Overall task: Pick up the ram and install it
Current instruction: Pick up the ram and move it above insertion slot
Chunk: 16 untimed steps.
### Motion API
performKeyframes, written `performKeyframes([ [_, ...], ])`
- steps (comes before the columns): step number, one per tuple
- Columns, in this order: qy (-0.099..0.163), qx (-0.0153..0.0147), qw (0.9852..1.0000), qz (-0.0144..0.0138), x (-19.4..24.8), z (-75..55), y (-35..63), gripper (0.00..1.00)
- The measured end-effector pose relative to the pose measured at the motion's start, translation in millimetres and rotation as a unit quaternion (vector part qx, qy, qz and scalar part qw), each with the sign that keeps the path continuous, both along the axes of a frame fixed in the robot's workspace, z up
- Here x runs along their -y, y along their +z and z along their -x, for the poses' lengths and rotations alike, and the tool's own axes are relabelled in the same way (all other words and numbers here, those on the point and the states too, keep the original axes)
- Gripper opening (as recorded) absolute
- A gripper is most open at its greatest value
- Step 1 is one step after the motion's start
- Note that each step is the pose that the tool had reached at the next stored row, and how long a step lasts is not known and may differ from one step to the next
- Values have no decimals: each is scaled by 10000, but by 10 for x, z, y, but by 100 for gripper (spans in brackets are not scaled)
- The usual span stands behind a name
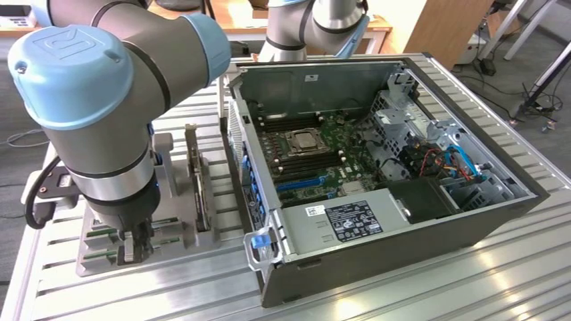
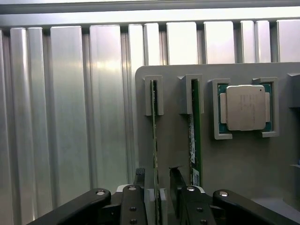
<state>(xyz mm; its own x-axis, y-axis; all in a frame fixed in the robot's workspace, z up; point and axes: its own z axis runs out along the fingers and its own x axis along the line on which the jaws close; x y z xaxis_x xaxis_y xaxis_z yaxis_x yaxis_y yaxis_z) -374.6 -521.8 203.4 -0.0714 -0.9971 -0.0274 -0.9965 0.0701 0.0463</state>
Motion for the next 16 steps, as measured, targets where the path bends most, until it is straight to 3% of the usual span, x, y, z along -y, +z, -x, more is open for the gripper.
performKeyframes([
  [12,-1,-1,10000,1,0,-8,0,36],
  [16,-2,-1,10000,1,0,-8,0,27],
])
